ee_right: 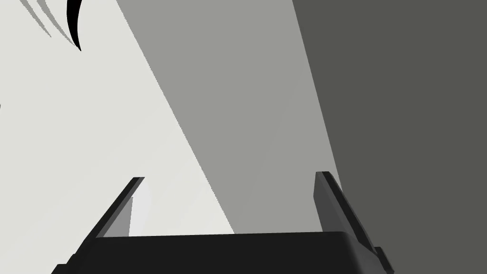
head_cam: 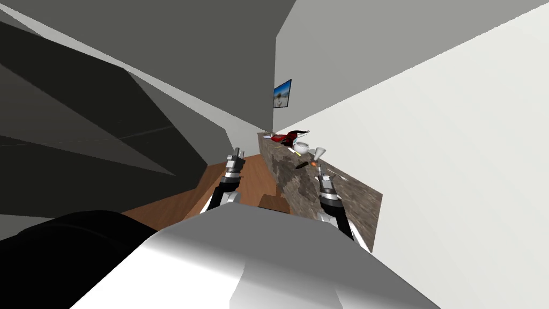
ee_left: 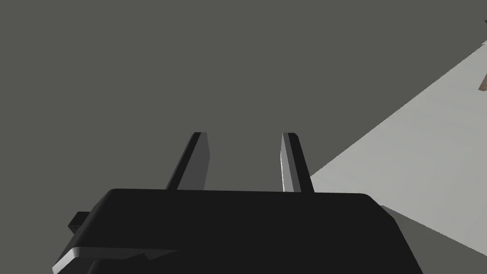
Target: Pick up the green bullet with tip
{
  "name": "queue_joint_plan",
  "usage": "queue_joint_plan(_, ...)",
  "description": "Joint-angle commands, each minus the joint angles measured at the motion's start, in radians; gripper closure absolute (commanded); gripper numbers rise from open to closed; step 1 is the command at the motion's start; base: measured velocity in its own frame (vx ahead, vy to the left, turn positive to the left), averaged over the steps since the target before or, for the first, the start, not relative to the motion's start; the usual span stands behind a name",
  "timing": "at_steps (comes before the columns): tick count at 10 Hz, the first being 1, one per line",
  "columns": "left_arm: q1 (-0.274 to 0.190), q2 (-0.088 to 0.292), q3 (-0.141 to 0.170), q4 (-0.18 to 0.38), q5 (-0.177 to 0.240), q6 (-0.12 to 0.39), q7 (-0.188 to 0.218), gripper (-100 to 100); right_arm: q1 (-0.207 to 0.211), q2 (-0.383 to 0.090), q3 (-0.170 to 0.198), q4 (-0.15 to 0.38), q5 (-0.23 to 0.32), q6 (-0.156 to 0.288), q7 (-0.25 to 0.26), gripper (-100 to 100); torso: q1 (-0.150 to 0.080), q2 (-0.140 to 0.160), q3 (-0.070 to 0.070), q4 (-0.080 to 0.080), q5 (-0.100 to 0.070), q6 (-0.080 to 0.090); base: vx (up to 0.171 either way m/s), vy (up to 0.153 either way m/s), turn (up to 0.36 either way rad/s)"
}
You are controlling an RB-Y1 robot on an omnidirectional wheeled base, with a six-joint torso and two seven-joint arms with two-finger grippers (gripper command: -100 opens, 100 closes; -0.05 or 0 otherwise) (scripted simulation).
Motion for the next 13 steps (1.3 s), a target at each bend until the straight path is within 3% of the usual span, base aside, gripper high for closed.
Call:
queue_joint_plan(1, 0.000, 0.000, 0.000, 0.000, 0.000, 0.000, 0.000, 0, -0.009, -0.040, 0.002, 0.030, 0.009, -0.010, 0.021, -100, 0.000, 0.000, 0.000, 0.000, 0.000, 0.000, -0.066, 0.083, 0.051)
queue_joint_plan(4, 0.000, 0.000, 0.000, 0.000, 0.000, 0.000, 0.000, 0, -0.040, -0.126, 0.023, 0.113, 0.049, -0.040, 0.092, -100, -0.004, -0.001, 0.000, 0.000, -0.001, 0.001, -0.058, 0.056, 0.129)
queue_joint_plan(5, 0.000, 0.000, 0.000, 0.000, 0.000, 0.000, 0.000, 0, -0.040, -0.136, 0.023, 0.113, 0.049, -0.040, 0.092, -100, -0.004, -0.002, -0.001, 0.000, -0.001, 0.000, -0.038, 0.049, 0.067)
queue_joint_plan(6, 0.000, 0.000, 0.000, 0.000, 0.000, 0.000, 0.000, 0, -0.056, -0.175, 0.036, 0.159, 0.071, -0.055, 0.130, -100, -0.004, -0.002, -0.001, 0.000, -0.001, 0.001, -0.049, 0.066, 0.133)
queue_joint_plan(7, 0.000, 0.000, 0.000, 0.000, 0.000, 0.000, 0.000, 0, -0.056, -0.186, 0.036, 0.159, 0.071, -0.055, 0.130, -100, -0.003, -0.002, -0.001, 0.000, -0.001, 0.000, -0.044, 0.061, 0.074)
queue_joint_plan(8, 0.000, 0.000, 0.000, 0.000, 0.000, 0.000, 0.000, 0, -0.074, -0.227, 0.051, 0.198, 0.094, -0.071, 0.171, -100, -0.003, -0.002, -0.001, 0.000, 0.000, 0.001, -0.055, 0.072, 0.152)
queue_joint_plan(9, 0.000, 0.000, 0.000, 0.000, 0.000, 0.000, 0.000, 0, -0.074, -0.237, 0.051, 0.208, 0.094, -0.071, 0.171, -100, -0.003, -0.001, -0.001, 0.000, 0.000, 0.000, -0.037, 0.052, 0.074)
queue_joint_plan(10, 0.000, 0.000, 0.000, 0.000, 0.000, 0.000, 0.000, 0, -0.092, -0.275, 0.068, 0.245, 0.118, -0.087, 0.212, -100, -0.004, -0.002, -0.001, 0.000, -0.001, 0.001, -0.032, 0.053, 0.135)
queue_joint_plan(11, 0.000, 0.000, 0.000, 0.000, 0.000, 0.000, 0.000, 0, -0.092, -0.288, 0.068, 0.258, 0.118, -0.087, 0.212, -100, -0.004, -0.002, -0.001, 0.000, -0.001, 0.000, -0.026, 0.053, 0.085)
queue_joint_plan(12, 0.000, 0.000, 0.000, 0.000, 0.000, 0.000, 0.000, 0, -0.110, -0.325, 0.087, 0.297, 0.143, -0.104, 0.256, -100, -0.004, -0.003, -0.001, -0.001, -0.001, 0.001, -0.032, 0.068, 0.171)
queue_joint_plan(13, 0.000, 0.000, 0.000, 0.000, 0.000, 0.000, 0.000, 0, -0.110, -0.340, 0.087, 0.311, 0.143, -0.104, 0.256, -100, -0.003, -0.003, -0.001, -0.001, 0.000, 0.000, -0.021, 0.048, 0.059)
